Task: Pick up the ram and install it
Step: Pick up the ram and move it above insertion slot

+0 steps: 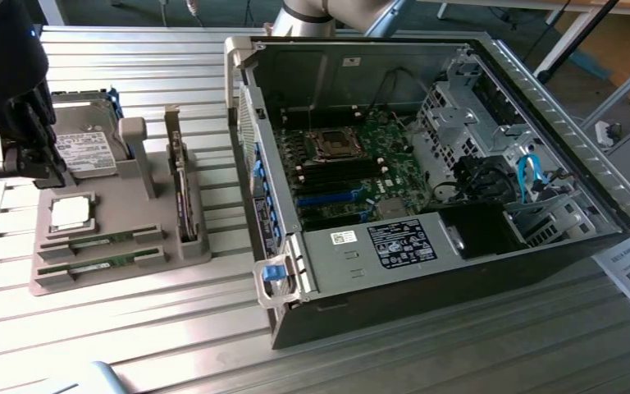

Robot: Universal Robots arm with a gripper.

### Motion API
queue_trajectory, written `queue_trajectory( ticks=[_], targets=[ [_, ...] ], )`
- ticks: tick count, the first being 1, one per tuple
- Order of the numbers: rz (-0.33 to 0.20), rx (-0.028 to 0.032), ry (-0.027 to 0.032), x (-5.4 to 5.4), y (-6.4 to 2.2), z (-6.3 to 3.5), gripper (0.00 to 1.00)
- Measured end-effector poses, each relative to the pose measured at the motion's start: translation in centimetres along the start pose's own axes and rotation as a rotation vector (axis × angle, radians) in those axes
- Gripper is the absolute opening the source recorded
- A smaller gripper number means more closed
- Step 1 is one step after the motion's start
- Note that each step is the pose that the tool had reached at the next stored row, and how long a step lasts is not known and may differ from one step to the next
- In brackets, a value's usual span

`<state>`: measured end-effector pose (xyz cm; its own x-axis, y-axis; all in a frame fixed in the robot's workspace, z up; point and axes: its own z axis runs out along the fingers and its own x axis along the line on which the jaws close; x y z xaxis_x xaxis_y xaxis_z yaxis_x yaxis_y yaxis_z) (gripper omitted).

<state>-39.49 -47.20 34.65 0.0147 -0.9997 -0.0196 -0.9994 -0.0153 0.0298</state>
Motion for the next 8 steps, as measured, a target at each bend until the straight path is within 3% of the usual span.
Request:
queue_trajectory(
  ticks=[4, 8],
  targets=[
    [0.0, 0.0005, -0.0003, 0.0, -0.01, 0.08, 0.24],
    [0.0, 0.0002, -0.0008, 0.19, -0.02, 0.79, 0.24]
  ],
)
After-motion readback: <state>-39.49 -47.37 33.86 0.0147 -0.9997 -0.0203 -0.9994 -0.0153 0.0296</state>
